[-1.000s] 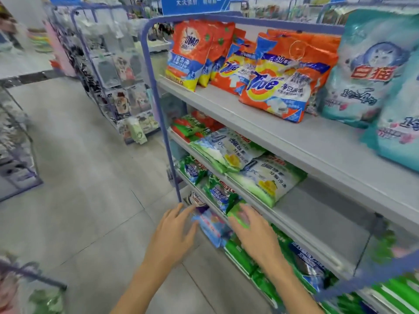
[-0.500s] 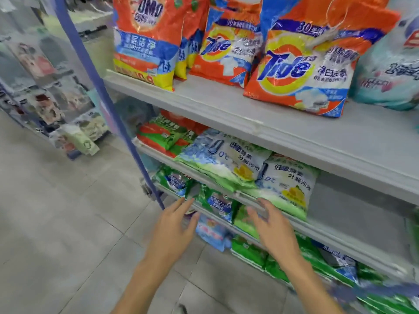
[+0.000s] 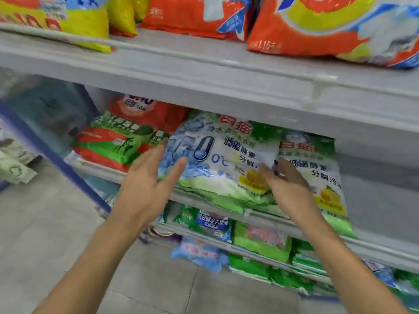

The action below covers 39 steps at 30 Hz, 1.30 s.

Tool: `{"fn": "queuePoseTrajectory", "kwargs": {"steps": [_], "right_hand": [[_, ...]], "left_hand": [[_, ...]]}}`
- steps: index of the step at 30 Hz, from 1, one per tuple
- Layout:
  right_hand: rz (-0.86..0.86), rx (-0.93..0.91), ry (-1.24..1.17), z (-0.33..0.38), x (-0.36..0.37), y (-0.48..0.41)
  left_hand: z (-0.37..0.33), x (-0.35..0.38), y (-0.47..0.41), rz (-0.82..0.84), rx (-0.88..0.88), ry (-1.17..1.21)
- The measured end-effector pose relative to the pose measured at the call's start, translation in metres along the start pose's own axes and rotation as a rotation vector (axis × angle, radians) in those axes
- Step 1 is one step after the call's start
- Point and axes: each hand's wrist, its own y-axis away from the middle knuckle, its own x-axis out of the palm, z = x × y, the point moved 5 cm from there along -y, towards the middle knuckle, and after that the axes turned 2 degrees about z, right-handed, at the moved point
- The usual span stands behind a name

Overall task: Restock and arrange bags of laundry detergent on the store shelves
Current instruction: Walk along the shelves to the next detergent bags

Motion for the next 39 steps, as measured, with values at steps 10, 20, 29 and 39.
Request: {"fn": "queuePoseTrajectory", "kwargs": {"steps": [10, 20, 29, 39], "right_hand": [[-0.048, 0.014, -0.121, 0.001, 0.008, -0.081], [-0.183, 0.046, -0.271, 0.013, -0.022, -0.102], [-0.132, 0.169, 0.016, -0.009, -0.066, -0.113], [-0.039, -0.058, 0.312, -0.009, -0.029, -0.022]], "left_hand": [[0.017, 0.052, -0.058, 0.105, -0.017, 0.141], [-0.019, 0.061, -0.065, 0.122, -0.002, 0.384], [-0.046, 0.106, -0.052, 0.225, 0.012, 0.031], [-0.065, 0.11, -0.034, 0.201, 0.287, -0.277]]}}
